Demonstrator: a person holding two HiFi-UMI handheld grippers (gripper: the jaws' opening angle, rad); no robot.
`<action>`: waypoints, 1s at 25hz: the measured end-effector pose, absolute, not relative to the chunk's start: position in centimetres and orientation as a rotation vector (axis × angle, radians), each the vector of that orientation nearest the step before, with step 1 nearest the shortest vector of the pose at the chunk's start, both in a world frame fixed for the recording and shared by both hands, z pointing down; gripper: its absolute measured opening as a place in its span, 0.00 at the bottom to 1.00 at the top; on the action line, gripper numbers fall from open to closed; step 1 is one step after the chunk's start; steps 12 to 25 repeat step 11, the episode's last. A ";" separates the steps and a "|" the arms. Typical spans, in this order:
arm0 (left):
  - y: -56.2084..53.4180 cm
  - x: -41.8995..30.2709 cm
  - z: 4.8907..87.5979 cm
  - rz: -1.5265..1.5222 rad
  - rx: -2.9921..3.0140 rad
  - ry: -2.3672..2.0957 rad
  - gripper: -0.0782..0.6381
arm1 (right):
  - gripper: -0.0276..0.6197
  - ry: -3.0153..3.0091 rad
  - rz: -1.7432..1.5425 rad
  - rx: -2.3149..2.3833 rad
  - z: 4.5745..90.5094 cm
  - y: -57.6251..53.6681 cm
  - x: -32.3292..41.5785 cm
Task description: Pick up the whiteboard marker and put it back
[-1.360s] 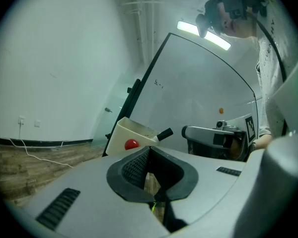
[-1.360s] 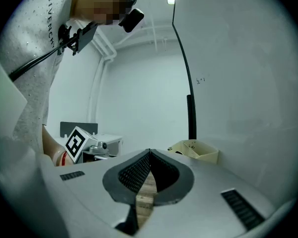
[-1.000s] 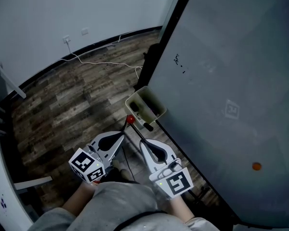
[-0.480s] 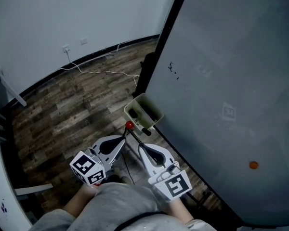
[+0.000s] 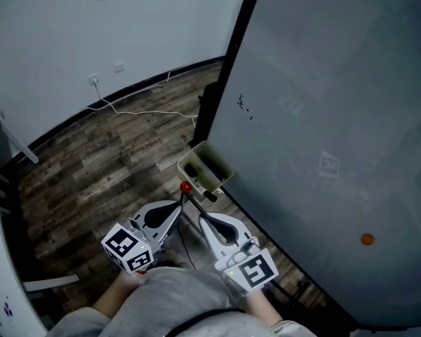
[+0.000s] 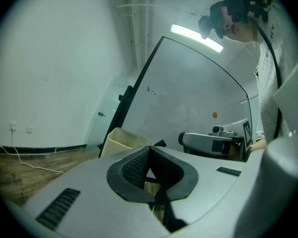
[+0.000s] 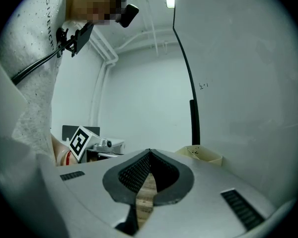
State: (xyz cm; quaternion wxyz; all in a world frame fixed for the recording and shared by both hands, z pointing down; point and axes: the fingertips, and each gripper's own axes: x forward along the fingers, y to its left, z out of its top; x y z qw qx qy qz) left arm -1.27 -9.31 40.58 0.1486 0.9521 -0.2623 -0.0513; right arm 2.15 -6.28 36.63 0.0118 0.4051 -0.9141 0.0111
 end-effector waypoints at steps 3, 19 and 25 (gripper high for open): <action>-9.4 -1.2 40.2 -0.145 2.737 -0.757 0.13 | 0.07 -2.859 0.025 1.258 36.3 -6.3 2.1; -9.0 -1.3 39.5 -0.143 2.731 -0.742 0.13 | 0.07 -2.864 0.035 1.238 36.3 -6.1 1.8; -9.0 -1.3 39.5 -0.143 2.731 -0.742 0.13 | 0.07 -2.864 0.035 1.238 36.3 -6.1 1.8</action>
